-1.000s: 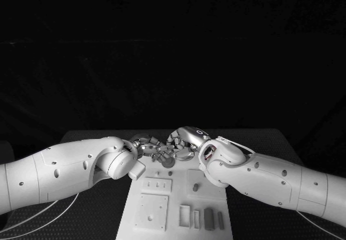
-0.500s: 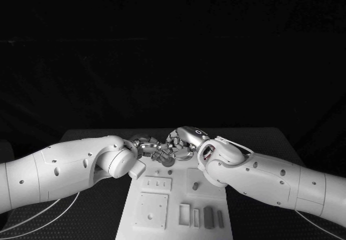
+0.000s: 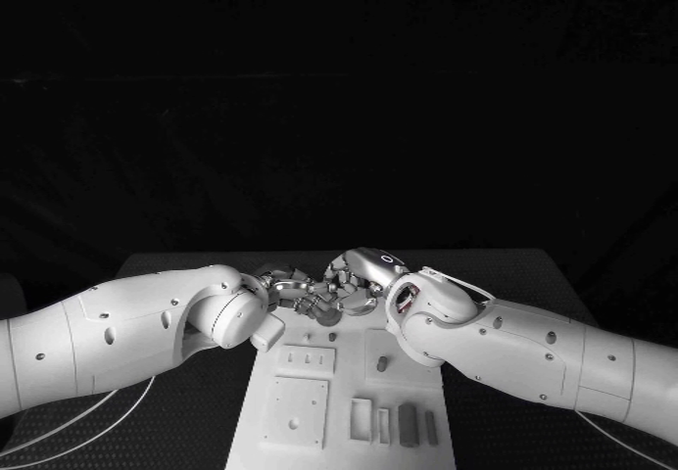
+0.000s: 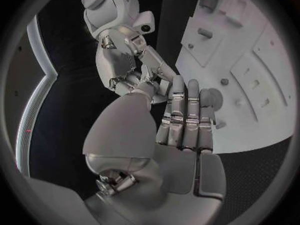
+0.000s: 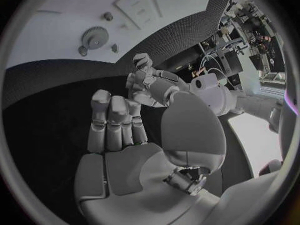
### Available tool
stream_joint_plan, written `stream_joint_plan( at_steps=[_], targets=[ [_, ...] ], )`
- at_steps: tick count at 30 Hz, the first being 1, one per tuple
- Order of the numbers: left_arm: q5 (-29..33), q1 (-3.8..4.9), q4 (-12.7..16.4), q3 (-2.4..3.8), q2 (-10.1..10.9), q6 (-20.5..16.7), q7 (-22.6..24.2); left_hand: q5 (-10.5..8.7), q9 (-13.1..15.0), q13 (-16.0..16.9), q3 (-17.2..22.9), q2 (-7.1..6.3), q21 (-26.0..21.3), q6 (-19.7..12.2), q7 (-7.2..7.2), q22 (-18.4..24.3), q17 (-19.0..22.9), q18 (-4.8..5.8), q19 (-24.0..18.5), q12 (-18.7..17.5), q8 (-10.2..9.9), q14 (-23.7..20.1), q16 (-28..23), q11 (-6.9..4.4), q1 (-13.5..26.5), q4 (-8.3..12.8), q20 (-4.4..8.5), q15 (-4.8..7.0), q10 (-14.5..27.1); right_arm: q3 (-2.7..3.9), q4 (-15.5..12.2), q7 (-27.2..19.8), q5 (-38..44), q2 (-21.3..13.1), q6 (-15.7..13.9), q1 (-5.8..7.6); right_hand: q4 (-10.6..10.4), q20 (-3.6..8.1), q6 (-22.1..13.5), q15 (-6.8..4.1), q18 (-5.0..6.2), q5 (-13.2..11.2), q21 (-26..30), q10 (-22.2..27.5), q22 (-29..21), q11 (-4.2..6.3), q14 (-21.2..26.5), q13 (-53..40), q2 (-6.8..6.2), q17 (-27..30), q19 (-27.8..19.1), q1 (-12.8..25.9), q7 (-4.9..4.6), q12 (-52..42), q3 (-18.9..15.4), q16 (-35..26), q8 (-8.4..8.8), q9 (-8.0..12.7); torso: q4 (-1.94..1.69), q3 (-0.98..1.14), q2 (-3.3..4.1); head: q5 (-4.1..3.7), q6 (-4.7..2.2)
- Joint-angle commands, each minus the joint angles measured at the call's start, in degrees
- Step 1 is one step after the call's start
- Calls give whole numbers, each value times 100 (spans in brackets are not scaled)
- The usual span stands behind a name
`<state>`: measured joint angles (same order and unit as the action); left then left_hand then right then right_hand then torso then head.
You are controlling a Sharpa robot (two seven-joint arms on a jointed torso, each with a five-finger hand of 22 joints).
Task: Assemble the parts on the task board
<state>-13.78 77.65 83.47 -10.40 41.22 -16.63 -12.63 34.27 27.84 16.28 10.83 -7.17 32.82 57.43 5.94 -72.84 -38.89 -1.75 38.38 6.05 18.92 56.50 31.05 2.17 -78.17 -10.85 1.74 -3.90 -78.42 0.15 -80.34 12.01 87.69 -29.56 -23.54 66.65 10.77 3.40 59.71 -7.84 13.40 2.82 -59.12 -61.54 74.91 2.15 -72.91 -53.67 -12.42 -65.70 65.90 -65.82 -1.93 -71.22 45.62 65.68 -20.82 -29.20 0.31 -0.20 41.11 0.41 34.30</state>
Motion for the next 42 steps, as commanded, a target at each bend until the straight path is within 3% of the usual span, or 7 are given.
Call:
stream_joint_plan(
  at_steps=[1, 13, 17, 19, 29, 39, 42],
  targets=[
    [-41, 29, 63, 32, -37, 202, 63, -61, 16, 29, 23, -41, 3, 27, 18, 10, 2, 37, -61, 12, -14, -38, 32, 14, 71, 61, 6, 5, 47, -22, 8, -18, 59, 25, 165, -32, -2, 0, 267, -28, 160, -3, -15, -36, 47, 3, -13, 9, 52, 8, 20, 16, -218, -7, 23, 17, -44, -103, 0, -3, 1, -11, 15],
    [-104, 10, 31, 32, -48, 182, -83, -227, 88, 234, 374, -144, 57, -4, 43, 14, 48, 48, -136, -4, -68, -77, 53, 41, 642, 542, 0, -20, 136, -22, 1, -20, 67, 19, 151, -36, 1, 2, 269, -29, 160, -3, -16, -39, 47, 4, -17, 11, 52, 9, 23, 16, -217, -6, 28, 16, -44, -105, -2, -4, 4, -19, 34],
    [-122, 9, 23, 32, -47, 212, -110, -275, 181, 473, 1181, -27, 192, -5, 55, 22, 101, 71, -141, -13, -132, -102, 107, 50, 1751, 1758, -18, -5, 162, -22, 3, -20, 74, 19, 153, -37, 2, 2, 270, -30, 160, -3, -17, -41, 47, 4, -18, 11, 51, 10, 24, 17, -216, -6, 30, 16, -44, -106, 0, 0, 1, -24, 40],
    [-133, 8, 25, 32, -42, 217, -136, -301, 231, 549, 1439, 1, 254, 45, 45, 14, 102, 66, -149, -5, -115, -77, 156, 39, 2091, 2144, 2, -7, 144, -22, 6, -20, 74, 17, 160, -37, 2, 2, 271, -30, 160, -3, -17, -41, 47, 5, -19, 11, 50, 10, 25, 17, -216, -6, 30, 16, -44, -106, 0, 1, 3, -23, 48],
    [-286, 3, 23, 32, -27, 357, -268, -295, 328, 729, 1688, 79, 337, 146, -3, 18, 59, 97, -161, 165, -66, -21, 296, -29, 2295, 2520, 37, 35, 69, -22, 17, -17, 84, 13, 164, -39, 4, 3, 273, -30, 160, -3, -18, -44, 47, 5, -22, 13, 50, 11, 28, 19, -216, -5, 34, 16, -43, -108, 1, -1, 1, -30, 62],
    [-288, -3, 12, 32, -29, 321, -277, -309, 367, 778, 1703, 76, 347, 163, -13, 20, 52, 109, -176, 235, -49, -27, 321, -36, 2329, 2555, 38, 37, 107, -22, 17, -22, 84, 19, 171, -42, 6, 4, 275, -31, 160, -3, -18, -47, 47, 6, -25, 14, 50, 12, 31, 21, -215, -4, 37, 15, -43, -110, 0, -2, 3, -38, 65],
    [-287, -6, 2, 32, -31, 317, -249, -343, 394, 809, 1758, 185, 356, 204, -41, 19, 40, 112, -180, 287, -22, 0, 352, -58, 2263, 2582, 44, 51, 91, -22, 14, -33, 84, 22, 190, -42, 6, 4, 275, -31, 160, -3, -19, -47, 47, 6, -25, 14, 50, 12, 31, 21, -215, -4, 37, 15, -43, -110, -1, -1, 0, -45, 66]
  ],
)
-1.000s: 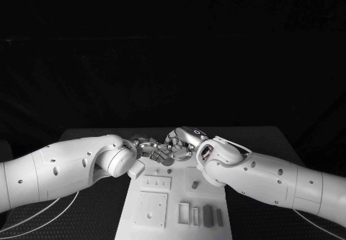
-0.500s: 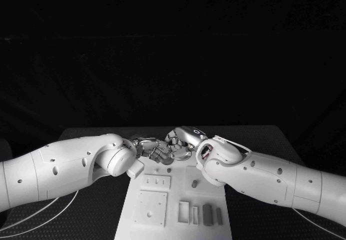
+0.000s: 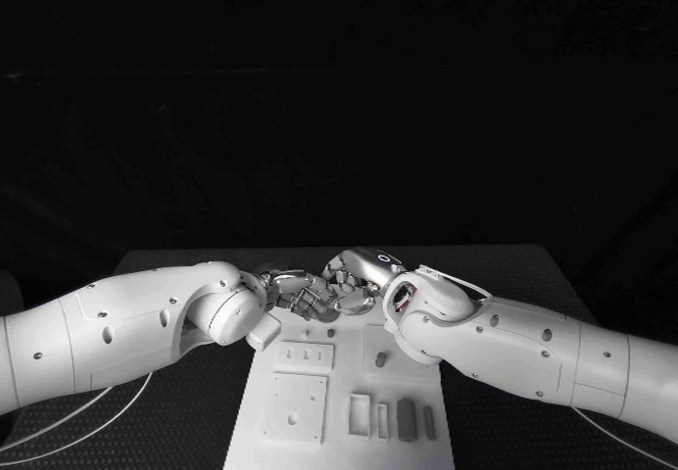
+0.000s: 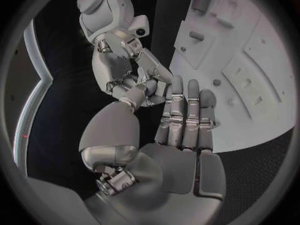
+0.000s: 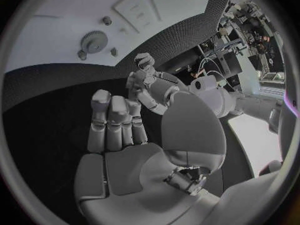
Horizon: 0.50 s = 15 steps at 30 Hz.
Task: Assemble the parts on the task board
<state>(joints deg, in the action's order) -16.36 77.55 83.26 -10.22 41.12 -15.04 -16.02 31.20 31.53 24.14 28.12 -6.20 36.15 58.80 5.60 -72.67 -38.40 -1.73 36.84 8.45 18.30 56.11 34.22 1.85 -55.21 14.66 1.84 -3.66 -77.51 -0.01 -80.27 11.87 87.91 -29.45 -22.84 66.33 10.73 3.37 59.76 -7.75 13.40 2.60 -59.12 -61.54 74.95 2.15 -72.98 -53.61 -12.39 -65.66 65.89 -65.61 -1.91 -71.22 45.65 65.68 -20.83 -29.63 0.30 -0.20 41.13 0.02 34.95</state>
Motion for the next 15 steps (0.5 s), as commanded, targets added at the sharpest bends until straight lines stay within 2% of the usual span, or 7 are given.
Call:
stream_joint_plan(
  at_steps=[1, 2, 5, 7, 8, 15],
  targets=[
    [-28, 4, 20, 14, -21, 149, 102, -65, 45, 46, 51, 143, 29, 91, -21, 4, -19, 117, -30, 84, 55, 57, 61, -37, -61, 45, 39, 37, -7, -6, 7, -24, 59, 11, 126, -11, 10, 7, 270, -39, 160, 19, -19, -48, 43, 6, -18, 9, 46, 8, 33, 0, -217, -4, 34, 15, -42, -67, 0, 0, -1, -5, 3],
    [-28, 4, 18, 14, -21, 142, 107, -76, 54, 57, 60, 166, 32, 100, -27, 4, -23, 122, -31, 101, 61, 63, 72, -41, -69, 50, 42, 41, -5, -6, 6, -24, 57, 11, 131, -11, 10, 7, 270, -39, 160, 19, -19, -48, 42, 6, -18, 9, 45, 8, 33, 0, -217, -4, 35, 15, -42, -67, 0, 0, -1, -5, 3],
    [-27, 3, 12, 14, -22, 115, 136, -154, 108, 112, 123, 356, 46, 183, -75, 10, -44, 146, -41, 201, 109, 93, 134, -78, -135, 66, 61, 67, -42, -6, 14, -25, 57, 9, 138, -11, 11, 7, 271, -39, 160, 19, -19, -49, 42, 6, -19, 9, 44, 9, 33, 1, -217, -4, 35, 15, -41, -67, 3, 1, 2, -5, 9],
    [-27, 2, 5, 14, -22, 100, 148, -234, 132, 135, 142, 421, 51, 220, -95, 15, -53, 163, -47, 246, 126, 105, 166, -93, -143, 66, 71, 79, -61, -6, 20, -22, 57, 7, 157, -11, 11, 7, 270, -39, 160, 19, -19, -49, 42, 6, -19, 9, 43, 9, 34, 2, -217, -3, 35, 15, -41, -68, 2, 0, 2, -7, 9],
    [-27, 2, 2, 14, -20, 92, 152, -334, 145, 147, 160, 466, 54, 234, -103, 22, -57, 173, -49, 269, 129, 107, 184, -100, -142, 63, 81, 87, -62, -6, 23, -22, 56, 7, 157, -11, 11, 7, 270, -39, 160, 19, -19, -49, 42, 6, -19, 9, 42, 9, 34, 2, -217, -3, 35, 15, -41, -68, 2, 0, 1, -8, 11],
    [-24, -13, -16, 14, -15, 54, 173, -422, 185, 179, 200, 519, 68, 308, -129, 37, -69, 173, -47, 345, 151, 151, 251, -128, -91, 32, 95, 117, -104, -6, 81, -82, -61, 16, 159, -11, 7, 6, 242, -36, 160, 19, -10, -38, 38, 0, -13, 18, 30, 15, 29, 17, -225, 14, 42, 3, -20, -65, -2, 0, 1, -14, 23]
  ],
)
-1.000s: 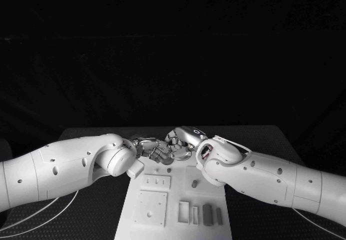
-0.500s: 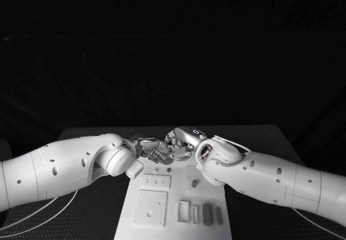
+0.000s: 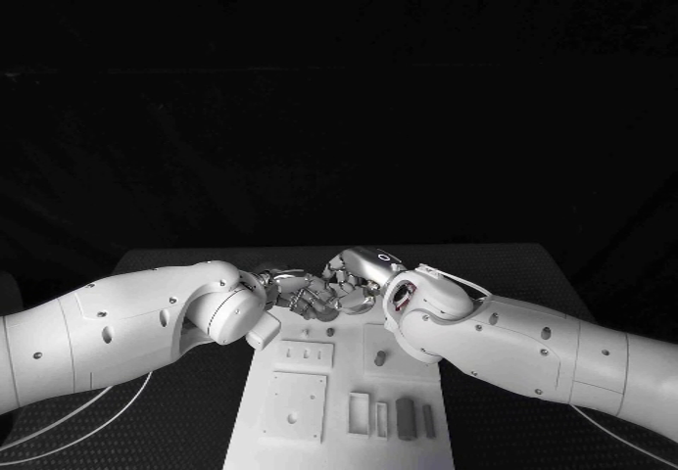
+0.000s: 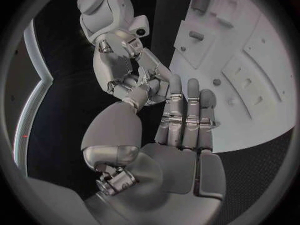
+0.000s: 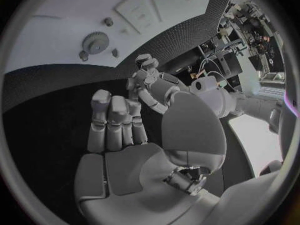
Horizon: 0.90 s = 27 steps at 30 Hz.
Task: Assemble the parts on the task board
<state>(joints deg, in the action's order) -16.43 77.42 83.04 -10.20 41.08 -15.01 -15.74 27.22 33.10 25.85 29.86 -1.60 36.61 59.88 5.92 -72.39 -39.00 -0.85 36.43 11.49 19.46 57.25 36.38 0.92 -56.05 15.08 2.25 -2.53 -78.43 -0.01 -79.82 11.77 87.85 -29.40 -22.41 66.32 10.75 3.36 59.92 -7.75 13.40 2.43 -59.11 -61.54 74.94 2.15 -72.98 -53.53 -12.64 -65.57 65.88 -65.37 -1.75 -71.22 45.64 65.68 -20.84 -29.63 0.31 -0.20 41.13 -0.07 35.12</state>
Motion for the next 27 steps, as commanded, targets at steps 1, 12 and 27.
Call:
stream_joint_plan(
  at_steps=[1, 12, 27],
  targets=[
    [-15, -1, 2, 11, -11, 48, 144, -24, 32, 11, 30, 66, 23, 207, -164, 9, -10, 85, -6, 49, 37, 40, 41, -38, -5, -11, 57, 7, -16, -6, 46, -84, -88, 12, 114, -11, 6, 7, 219, -36, 160, 36, -9, -33, 38, -2, -11, 12, 53, 8, 28, -4, -243, 19, 46, 1, -15, -65, -3, 0, 1, -5, 6],
    [0, -15, -23, 12, -2, 11, 139, -36, 65, 39, 60, 111, 55, 274, -187, 8, -28, 85, 7, 117, 56, 95, 113, -67, 10, 14, 78, 44, -72, -7, 152, -184, -272, 32, 103, -45, -49, -11, -80, 49, 160, 40, 12, 69, 42, -97, 46, 36, -156, 13, -9, 202, -343, 82, -144, -34, 180, -4, -5, 1, 1, 5, 18],
    [-14, -16, -54, 12, 15, 95, 72, -55, 82, 50, 74, 126, 74, 302, -198, 4, -34, 85, 7, 147, 61, 115, 146, -79, 13, 39, 87, 60, -92, -9, 278, -275, -424, -45, 1, -45, -111, -117, -728, 282, 160, 70, 156, 366, 21, -342, 246, 89, -261, 60, -185, 409, -597, 162, -653, -156, 581, 174, 4, 3, 0, 8, 21]
  ],
)
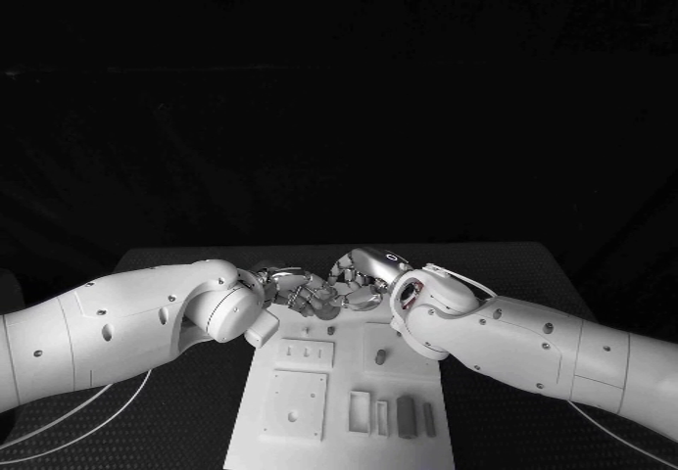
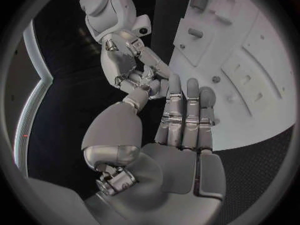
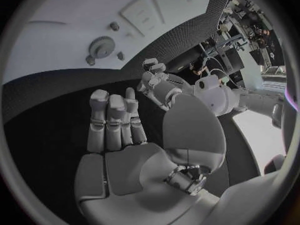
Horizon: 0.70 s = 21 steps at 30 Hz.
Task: Assemble the parts on the task board
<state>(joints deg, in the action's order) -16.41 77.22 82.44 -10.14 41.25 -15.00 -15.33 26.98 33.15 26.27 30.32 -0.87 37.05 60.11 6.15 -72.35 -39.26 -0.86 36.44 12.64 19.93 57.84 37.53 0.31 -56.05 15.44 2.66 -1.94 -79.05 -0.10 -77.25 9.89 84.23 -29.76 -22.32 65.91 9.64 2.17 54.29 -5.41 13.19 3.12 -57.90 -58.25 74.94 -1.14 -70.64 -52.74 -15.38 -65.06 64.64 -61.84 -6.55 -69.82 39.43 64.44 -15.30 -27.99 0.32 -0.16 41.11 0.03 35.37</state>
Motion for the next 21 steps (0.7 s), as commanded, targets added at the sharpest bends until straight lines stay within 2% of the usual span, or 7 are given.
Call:
stream_joint_plan(
  at_steps=[1, 11, 18, 21],
  targets=[
    [-20, 3, 3, 6, -2, 96, 28, -31, 77, 8, 29, 53, 32, 281, -221, 0, -7, 86, 5, 32, 14, 56, 32, -19, 12, 5, 45, 2, -30, 0, 23, -91, -63, -16, -2, -4, -2, -3, -178, 55, 181, 0, 42, 47, 20, -19, 20, 13, 12, 12, -68, 52, -124, 24, -40, -37, 35, 15, 5, 1, 1, -2, -5],
    [-63, 3, -70, 6, 12, 108, -32, -31, 82, 11, 34, 58, 39, 288, -224, -2, -8, 86, 4, 40, 15, 61, 42, -21, 11, 16, 48, 6, -35, -1, -114, -206, -168, -106, 49, -32, -11, -18, -156, 63, 181, 6, 61, 65, 19, -24, 36, 32, 40, 18, -84, 21, -127, 26, -52, -43, 25, 15, 0, 5, -1, -3, 3],
    [-117, 2, -123, 6, -13, 151, -86, -31, 85, 12, 36, 60, 42, 291, -225, -2, -8, 86, 4, 44, 14, 63, 46, -22, 12, 20, 49, 8, -36, -1, -206, -218, -195, -161, 85, -55, -3, -23, -145, 59, 181, 8, 66, 60, 20, -20, 38, 39, 63, 20, -87, -10, -123, 19, -48, -42, 19, 16, 3, -3, 4, -1, 12],
    [-233, 2, -181, 5, -24, 214, -257, -31, 86, 13, 37, 62, 43, 292, -225, -2, -8, 86, 5, 45, 14, 63, 48, -23, 12, 21, 49, 9, -36, -1, -190, -208, -194, -226, 87, -58, -1, -24, -153, 59, 181, 8, 67, 60, 21, -21, 39, 41, 64, 20, -88, -15, -124, 18, -49, -42, 24, 19, -4, -6, -2, 0, 9]
  ],
)
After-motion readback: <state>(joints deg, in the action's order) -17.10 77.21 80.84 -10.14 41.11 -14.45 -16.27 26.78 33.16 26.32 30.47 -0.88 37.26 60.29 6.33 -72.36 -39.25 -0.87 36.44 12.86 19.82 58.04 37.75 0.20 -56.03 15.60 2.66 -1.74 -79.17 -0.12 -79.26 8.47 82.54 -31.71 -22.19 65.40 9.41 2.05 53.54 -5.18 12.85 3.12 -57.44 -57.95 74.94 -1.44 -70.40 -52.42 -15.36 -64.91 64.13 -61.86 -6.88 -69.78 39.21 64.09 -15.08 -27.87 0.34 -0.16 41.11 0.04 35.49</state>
